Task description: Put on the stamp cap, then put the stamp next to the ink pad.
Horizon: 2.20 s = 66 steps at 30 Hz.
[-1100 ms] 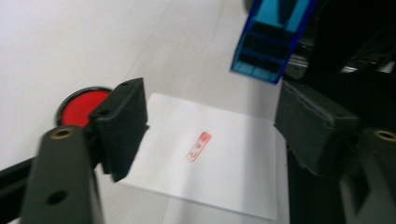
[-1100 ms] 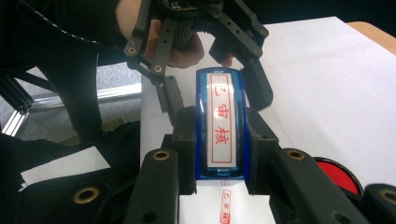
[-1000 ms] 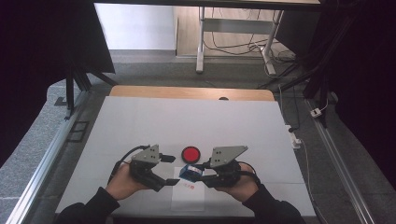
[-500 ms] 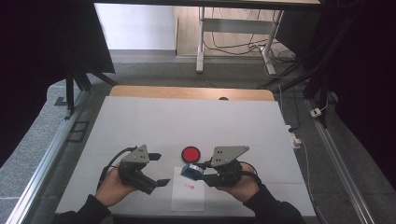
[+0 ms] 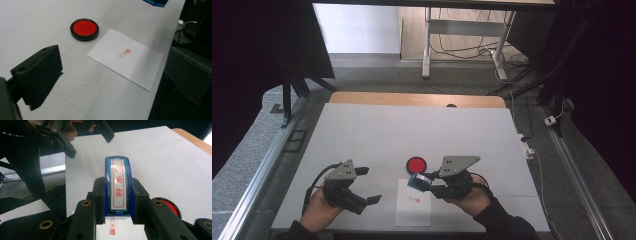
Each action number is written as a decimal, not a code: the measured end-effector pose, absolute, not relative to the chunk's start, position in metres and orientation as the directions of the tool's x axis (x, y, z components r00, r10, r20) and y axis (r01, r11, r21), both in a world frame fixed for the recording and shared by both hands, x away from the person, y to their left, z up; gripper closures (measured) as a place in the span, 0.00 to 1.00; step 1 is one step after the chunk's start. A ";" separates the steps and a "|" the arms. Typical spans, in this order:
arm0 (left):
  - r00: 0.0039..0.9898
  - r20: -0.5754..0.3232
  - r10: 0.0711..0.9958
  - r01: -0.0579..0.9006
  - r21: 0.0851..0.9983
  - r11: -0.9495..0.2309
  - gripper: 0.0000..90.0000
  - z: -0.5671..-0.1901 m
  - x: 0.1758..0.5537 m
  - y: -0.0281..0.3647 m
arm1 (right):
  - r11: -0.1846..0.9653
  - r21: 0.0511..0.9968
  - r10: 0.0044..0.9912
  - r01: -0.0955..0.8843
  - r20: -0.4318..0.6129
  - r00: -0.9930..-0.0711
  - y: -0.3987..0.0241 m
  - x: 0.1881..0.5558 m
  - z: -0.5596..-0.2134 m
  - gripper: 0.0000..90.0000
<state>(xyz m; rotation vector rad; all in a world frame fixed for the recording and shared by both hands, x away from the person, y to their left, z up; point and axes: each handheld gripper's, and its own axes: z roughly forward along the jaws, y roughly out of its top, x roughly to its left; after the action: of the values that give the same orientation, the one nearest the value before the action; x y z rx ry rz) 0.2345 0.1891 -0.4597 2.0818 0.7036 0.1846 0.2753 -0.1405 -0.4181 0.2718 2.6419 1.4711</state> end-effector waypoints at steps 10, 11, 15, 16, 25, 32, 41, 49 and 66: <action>0.805 -0.140 0.577 0.432 0.805 -0.407 0.00 -0.462 0.224 0.199 | 0.513 0.850 0.234 0.119 -0.005 -0.972 -0.143 0.276 -0.418 0.78; 0.801 -0.144 0.581 0.435 0.806 -0.401 0.00 -0.462 0.224 0.201 | 0.513 0.850 0.235 0.120 -0.005 -0.972 -0.143 0.277 -0.417 0.78; 0.794 -0.154 0.588 0.446 0.805 -0.391 0.00 -0.463 0.220 0.206 | 0.514 0.848 0.247 0.127 -0.005 -0.969 -0.144 0.278 -0.417 0.78; 0.791 -0.156 0.591 0.449 0.804 -0.389 0.00 -0.463 0.220 0.208 | 0.514 0.848 0.251 0.129 -0.004 -0.968 -0.145 0.278 -0.417 0.78; 0.751 -0.197 0.630 0.501 0.792 -0.349 0.00 -0.471 0.209 0.225 | 0.519 0.843 0.282 0.139 -0.016 -0.959 -0.149 0.279 -0.418 0.78; 0.716 -0.210 0.666 0.528 0.787 -0.319 0.00 -0.476 0.199 0.241 | 0.521 0.836 0.323 0.169 -0.010 -0.946 -0.155 0.282 -0.418 0.78; 0.674 -0.201 0.711 0.556 0.772 -0.308 0.00 -0.479 0.188 0.251 | 0.522 0.829 0.369 0.200 -0.008 -0.929 -0.163 0.284 -0.420 0.78; 0.640 -0.181 0.747 0.557 0.778 -0.289 0.00 -0.477 0.182 0.261 | 0.517 0.824 0.419 0.232 -0.007 -0.908 -0.174 0.288 -0.422 0.78; 0.585 -0.146 0.797 0.608 0.730 -0.312 0.00 -0.477 0.181 0.264 | 0.541 0.792 0.507 0.283 -0.038 -0.861 -0.194 0.299 -0.432 0.78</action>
<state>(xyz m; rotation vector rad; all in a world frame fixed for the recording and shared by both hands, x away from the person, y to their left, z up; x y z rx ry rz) 0.1810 0.2643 -0.4773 2.0365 1.1156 0.3098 0.2990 -0.1939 -0.4315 0.6604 2.5174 1.2228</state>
